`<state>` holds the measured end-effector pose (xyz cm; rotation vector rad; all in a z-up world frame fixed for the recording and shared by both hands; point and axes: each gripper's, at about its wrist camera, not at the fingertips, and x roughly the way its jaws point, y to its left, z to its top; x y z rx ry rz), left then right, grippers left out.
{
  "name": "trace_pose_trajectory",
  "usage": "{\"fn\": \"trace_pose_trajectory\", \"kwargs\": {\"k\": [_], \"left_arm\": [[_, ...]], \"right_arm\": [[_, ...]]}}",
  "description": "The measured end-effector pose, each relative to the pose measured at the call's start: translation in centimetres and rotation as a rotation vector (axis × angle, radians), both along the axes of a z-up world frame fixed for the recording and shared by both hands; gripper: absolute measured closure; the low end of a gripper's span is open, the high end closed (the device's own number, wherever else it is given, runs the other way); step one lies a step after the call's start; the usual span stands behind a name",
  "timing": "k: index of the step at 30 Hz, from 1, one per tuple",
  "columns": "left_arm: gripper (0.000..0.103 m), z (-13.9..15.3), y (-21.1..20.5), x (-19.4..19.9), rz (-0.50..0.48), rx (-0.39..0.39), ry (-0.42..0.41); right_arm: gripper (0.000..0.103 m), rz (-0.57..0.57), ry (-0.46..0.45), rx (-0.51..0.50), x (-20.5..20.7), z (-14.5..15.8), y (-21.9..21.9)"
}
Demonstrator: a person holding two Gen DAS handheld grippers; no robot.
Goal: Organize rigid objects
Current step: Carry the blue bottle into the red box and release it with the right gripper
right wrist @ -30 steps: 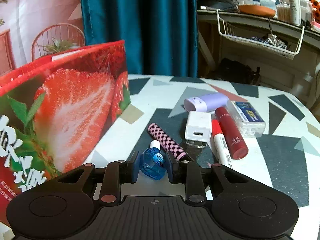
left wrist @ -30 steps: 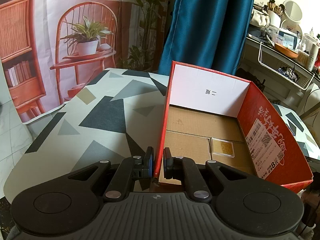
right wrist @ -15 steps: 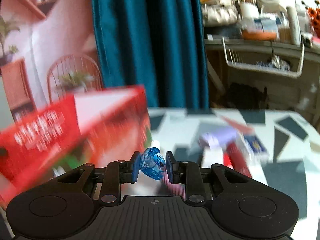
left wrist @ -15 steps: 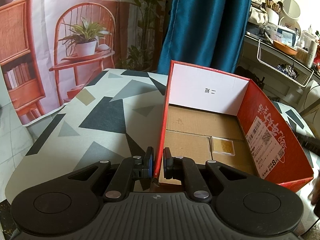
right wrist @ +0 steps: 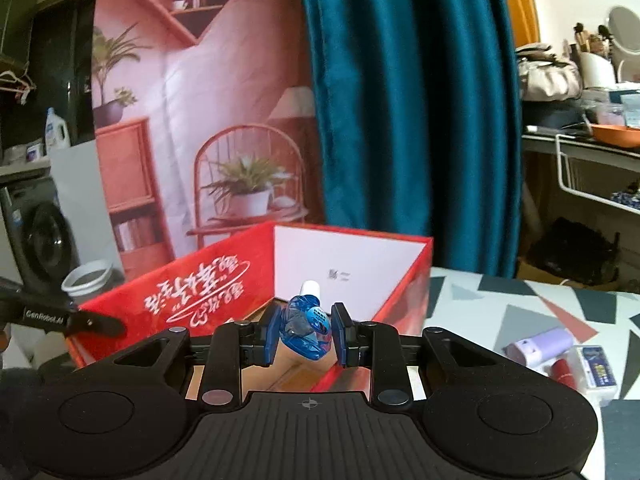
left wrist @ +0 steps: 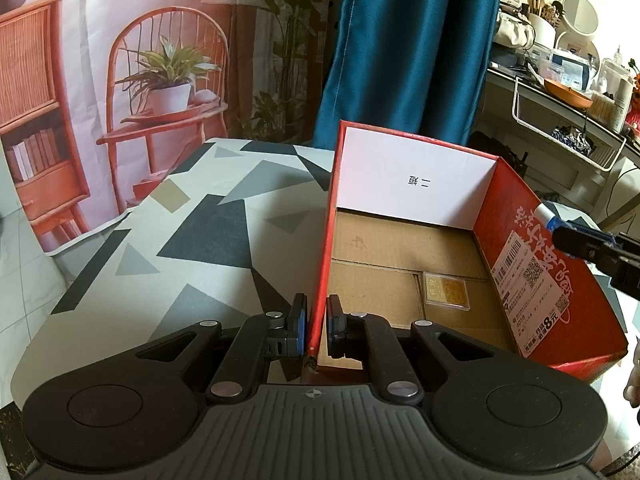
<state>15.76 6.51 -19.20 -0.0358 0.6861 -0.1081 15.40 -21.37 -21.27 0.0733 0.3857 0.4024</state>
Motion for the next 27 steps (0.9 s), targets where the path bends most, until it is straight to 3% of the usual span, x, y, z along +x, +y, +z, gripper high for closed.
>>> {"fn": "trace_pose_trajectory", "kwargs": {"k": [18, 27], "left_arm": [[0.092, 0.0, -0.1, -0.1, -0.001, -0.003, 0.001], [0.092, 0.0, 0.0, -0.1, -0.001, -0.007, 0.002]], "right_arm": [[0.077, 0.023, 0.027, -0.01, -0.3, -0.4, 0.7], [0.075, -0.154, -0.031, 0.031, -1.0, 0.1, -3.6]]}}
